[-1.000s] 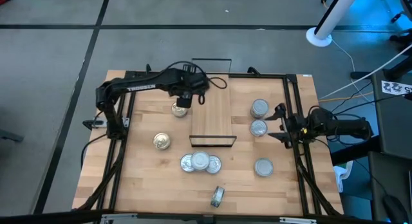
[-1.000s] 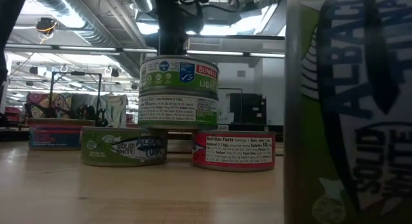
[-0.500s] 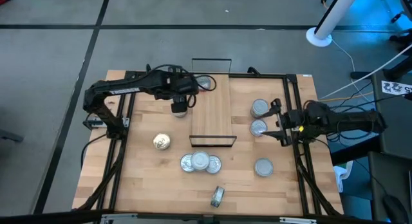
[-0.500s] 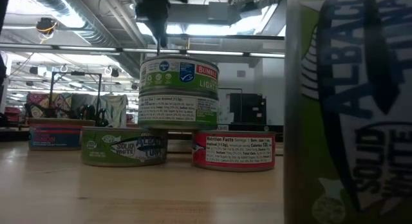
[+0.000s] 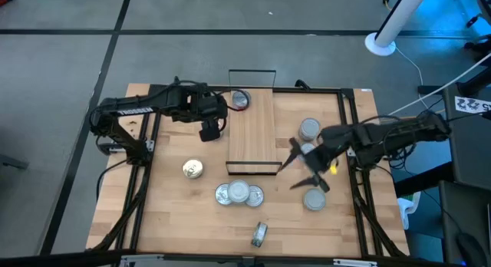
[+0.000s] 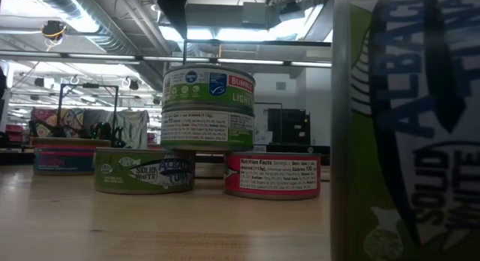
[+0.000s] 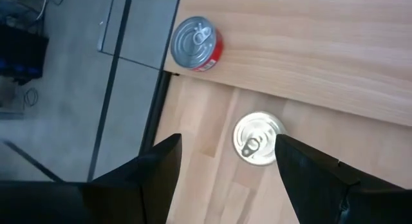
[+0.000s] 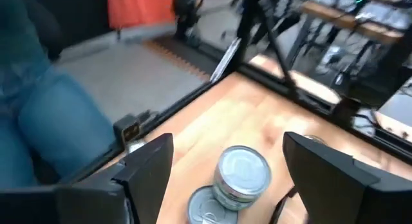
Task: Stack canned seafood by type on shelf
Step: Put the green tuna can on the shelf
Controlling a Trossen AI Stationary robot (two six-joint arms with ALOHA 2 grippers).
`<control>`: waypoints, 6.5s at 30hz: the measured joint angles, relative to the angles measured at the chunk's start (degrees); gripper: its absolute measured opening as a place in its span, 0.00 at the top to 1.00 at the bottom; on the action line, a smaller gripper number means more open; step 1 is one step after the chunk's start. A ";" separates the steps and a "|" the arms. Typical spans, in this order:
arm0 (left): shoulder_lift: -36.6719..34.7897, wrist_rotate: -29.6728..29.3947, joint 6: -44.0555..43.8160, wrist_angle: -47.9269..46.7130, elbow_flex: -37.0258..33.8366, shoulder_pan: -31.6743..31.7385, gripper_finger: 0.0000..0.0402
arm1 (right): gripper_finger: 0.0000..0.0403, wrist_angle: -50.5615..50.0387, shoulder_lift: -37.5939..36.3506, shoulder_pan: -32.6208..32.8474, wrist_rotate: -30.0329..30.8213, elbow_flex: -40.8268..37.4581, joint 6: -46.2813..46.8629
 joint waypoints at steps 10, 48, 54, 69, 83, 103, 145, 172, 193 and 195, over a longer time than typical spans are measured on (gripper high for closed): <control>0.02 0.02 -2.97 1.46 0.00 -2.90 0.39 | 0.27 -18.25 21.35 13.57 17.90 21.86 -3.52; 0.09 -0.12 -18.57 5.99 0.00 -12.80 0.39 | 0.27 -18.11 50.61 18.88 16.82 29.12 -4.83; 0.11 -0.11 -18.45 5.97 0.00 -12.78 0.39 | 0.37 -18.11 50.61 18.88 16.82 29.09 -4.81; 0.11 -0.13 -18.43 5.97 -0.02 -12.78 0.39 | 0.65 -22.37 50.50 18.93 16.83 31.95 1.18; 0.11 -0.13 -18.39 5.62 -0.02 -12.71 0.39 | 0.65 -51.69 50.36 20.61 24.29 59.98 2.24; -1.42 -0.87 -10.56 5.96 -0.09 -7.17 0.39 | 0.64 -73.38 40.29 20.43 52.70 72.20 -1.49; -1.44 -1.18 -4.31 5.97 -0.07 -1.21 0.39 | 0.64 1.91 14.02 -38.80 33.41 -4.09 -37.04; -1.44 -1.18 -4.42 5.95 -0.05 -1.21 0.39 | 0.63 25.86 29.68 -41.53 34.22 -9.33 -41.01; -1.44 -1.17 -4.35 5.92 -0.04 -1.21 0.39 | 0.47 21.12 29.91 -41.53 28.51 -9.37 -36.72; -1.44 -1.16 -4.35 5.92 -0.04 -1.21 0.39 | 0.45 21.27 29.91 -41.53 28.51 -9.37 -36.68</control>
